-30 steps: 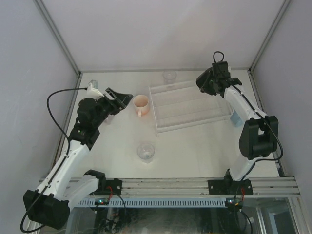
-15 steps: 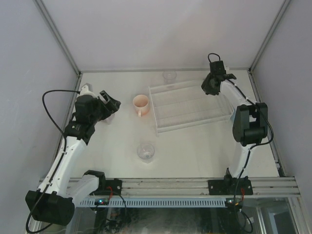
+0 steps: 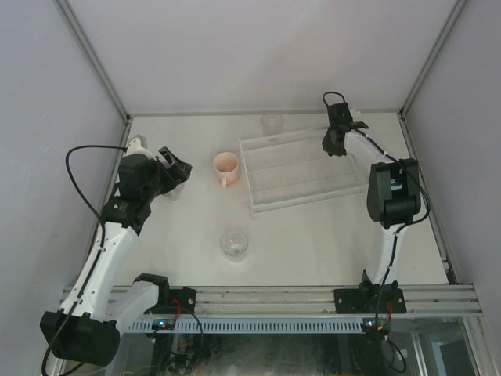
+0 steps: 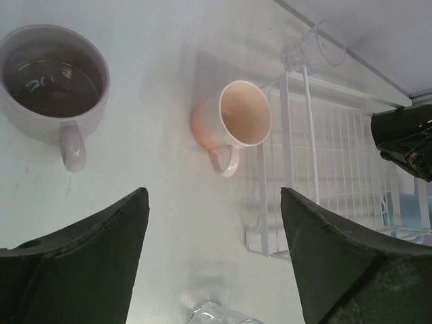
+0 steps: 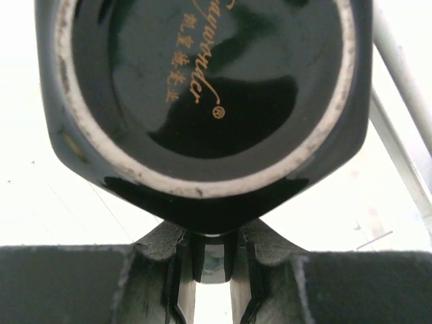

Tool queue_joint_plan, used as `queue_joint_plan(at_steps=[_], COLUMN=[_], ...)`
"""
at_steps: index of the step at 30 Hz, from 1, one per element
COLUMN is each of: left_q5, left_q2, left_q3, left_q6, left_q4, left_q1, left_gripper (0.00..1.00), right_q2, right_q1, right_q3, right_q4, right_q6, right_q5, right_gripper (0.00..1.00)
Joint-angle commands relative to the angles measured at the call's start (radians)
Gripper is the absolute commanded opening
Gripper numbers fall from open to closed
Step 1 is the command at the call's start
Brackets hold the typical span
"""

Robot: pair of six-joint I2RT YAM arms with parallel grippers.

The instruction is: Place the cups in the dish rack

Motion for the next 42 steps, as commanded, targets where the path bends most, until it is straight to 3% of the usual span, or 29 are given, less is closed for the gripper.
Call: queue_joint_plan(at_steps=[1, 7, 12, 20, 33, 42], left_q5=[-0.029, -0.032, -0.031, -0.01, 0.0, -0.008], left_q2=[-0.045, -0.062, -0.071, -0.057, -0.034, 0.258], left_q3=[0.009, -0.007, -0.014, -0.012, -0.018, 0.14], left_q6=[0.038, 0.04, 0.04, 0.054, 0.11, 0.097], left_q4=[0.015, 0.002, -0.009, -0.028, -0.066, -0.179], left_q1=[0.007, 0.008, 0.007, 0.008, 0.007, -0.006], left_gripper=[0.83, 0.83, 0.83, 0.84, 0.87, 0.82], right_q2=[0.005, 0.027, 0.032, 0.03, -0.139, -0.321], right_q1=[0.011, 0.012, 0.03, 0.035, 0.096, 0.132], right_q3=[0.052, 0.045, 0.044, 0.045, 0.044, -0.019], right_q4=[0.077, 0.077, 0.08, 0.066, -0.037, -0.119], right_q6=[-0.023, -0.004, -0.023, -0.025, -0.01, 0.022], right_q5=[0.093, 0.097, 0.068, 0.039, -0.002, -0.035], right_gripper=[0.0, 0.0, 0.22, 0.39, 0.42, 0.42])
